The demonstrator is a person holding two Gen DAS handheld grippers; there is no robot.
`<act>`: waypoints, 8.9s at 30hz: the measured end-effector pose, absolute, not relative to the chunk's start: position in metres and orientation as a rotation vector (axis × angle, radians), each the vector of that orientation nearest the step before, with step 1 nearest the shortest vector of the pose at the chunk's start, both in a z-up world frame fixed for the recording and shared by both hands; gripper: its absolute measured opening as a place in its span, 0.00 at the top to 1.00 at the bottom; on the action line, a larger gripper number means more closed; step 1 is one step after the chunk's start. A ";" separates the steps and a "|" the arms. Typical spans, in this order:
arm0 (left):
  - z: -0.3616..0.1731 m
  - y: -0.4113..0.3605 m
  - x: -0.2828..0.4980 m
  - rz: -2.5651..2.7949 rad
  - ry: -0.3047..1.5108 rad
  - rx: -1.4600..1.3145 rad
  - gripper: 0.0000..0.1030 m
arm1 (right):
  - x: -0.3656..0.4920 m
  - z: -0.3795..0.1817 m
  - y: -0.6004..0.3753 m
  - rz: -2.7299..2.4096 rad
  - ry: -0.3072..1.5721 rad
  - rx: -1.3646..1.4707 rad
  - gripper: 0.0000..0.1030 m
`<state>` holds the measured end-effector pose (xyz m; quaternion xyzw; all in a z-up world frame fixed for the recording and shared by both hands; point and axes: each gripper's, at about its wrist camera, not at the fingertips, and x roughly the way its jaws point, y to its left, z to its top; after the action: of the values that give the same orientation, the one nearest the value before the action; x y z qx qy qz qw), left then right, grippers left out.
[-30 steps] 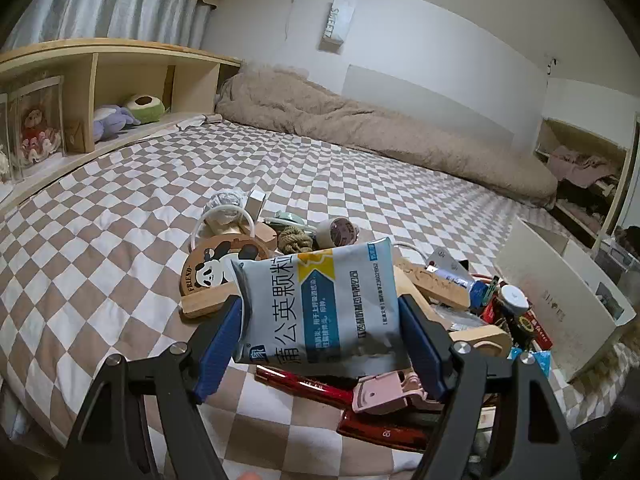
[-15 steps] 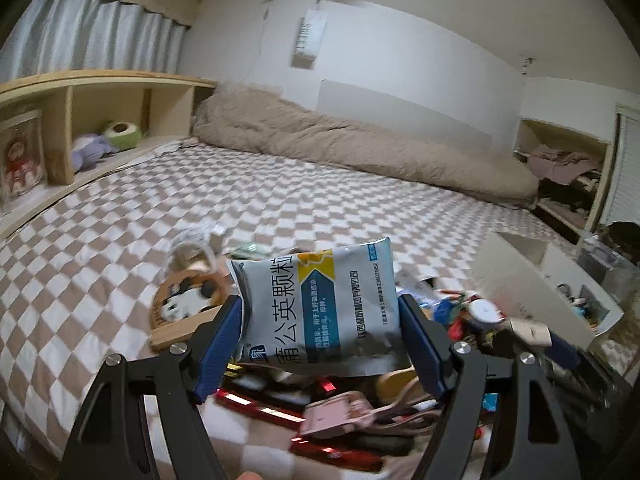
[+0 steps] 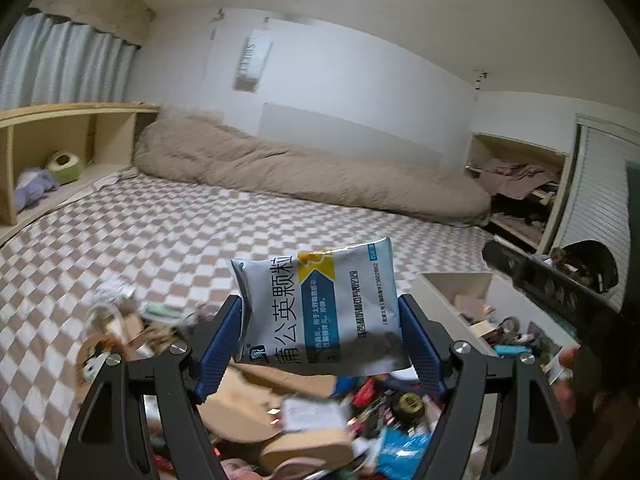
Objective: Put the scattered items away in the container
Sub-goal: 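Carry the sachet and white box over the SHOES box with both tools, then open both tools to drop the sachet and white box into the box, then withdraw both tools from the box back toward the pile, then lower the left tool toward the pink scissors in the pile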
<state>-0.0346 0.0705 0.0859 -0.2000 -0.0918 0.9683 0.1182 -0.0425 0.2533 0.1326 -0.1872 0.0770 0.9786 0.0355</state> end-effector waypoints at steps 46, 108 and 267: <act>0.083 0.310 -0.151 2.318 -0.031 -0.972 0.25 | -0.079 0.036 0.442 2.571 0.427 -1.079 0.43; 0.025 0.382 -0.248 2.435 0.238 -1.266 0.01 | -0.070 0.028 0.469 2.648 0.536 -1.056 0.28; -0.065 -0.004 -0.026 2.728 -0.269 -1.224 0.00 | -0.006 -0.016 0.211 3.087 0.099 -1.022 0.00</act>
<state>-0.0262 -0.0044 -0.0654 -0.4067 -0.0894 0.9065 0.0695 -0.0057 0.2109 -0.0158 -0.3137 0.0303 0.9474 -0.0560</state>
